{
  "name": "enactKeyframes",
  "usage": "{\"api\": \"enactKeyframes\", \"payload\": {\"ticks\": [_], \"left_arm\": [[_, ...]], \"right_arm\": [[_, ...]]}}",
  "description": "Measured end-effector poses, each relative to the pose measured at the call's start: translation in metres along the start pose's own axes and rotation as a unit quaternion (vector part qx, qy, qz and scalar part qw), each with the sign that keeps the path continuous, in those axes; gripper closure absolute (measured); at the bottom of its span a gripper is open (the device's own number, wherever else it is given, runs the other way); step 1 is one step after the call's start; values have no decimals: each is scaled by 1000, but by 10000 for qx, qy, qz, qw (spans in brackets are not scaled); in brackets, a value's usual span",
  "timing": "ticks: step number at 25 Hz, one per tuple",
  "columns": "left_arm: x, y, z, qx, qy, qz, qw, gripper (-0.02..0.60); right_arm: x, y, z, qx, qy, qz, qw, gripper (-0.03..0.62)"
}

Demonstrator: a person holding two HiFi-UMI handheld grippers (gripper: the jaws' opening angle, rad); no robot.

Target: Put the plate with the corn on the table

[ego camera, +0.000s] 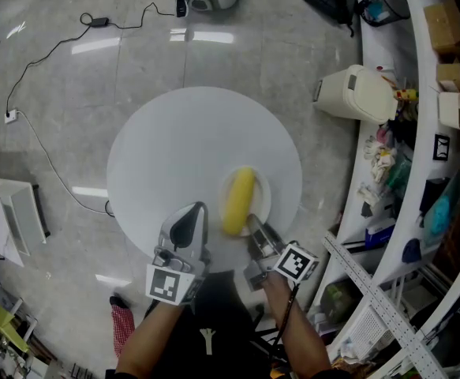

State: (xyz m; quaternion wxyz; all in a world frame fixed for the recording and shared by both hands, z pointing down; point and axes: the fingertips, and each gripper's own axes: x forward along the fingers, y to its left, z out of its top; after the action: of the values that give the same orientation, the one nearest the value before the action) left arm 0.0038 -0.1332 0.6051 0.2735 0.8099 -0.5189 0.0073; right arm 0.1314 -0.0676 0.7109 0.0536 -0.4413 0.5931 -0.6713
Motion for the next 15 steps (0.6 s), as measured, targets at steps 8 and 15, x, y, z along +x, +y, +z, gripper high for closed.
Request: {"api": "enactKeyframes", "payload": {"ticks": [8, 15], "left_arm": [[-6, 2, 1, -75, -33, 4, 10000, 580], [-8, 2, -3, -101, 10, 8, 9999, 580]], "right_arm": [[-3, -3, -5, -1040, 422, -816, 9903, 493], [-4, -3, -8, -1380, 643, -998, 9833, 493]]}}
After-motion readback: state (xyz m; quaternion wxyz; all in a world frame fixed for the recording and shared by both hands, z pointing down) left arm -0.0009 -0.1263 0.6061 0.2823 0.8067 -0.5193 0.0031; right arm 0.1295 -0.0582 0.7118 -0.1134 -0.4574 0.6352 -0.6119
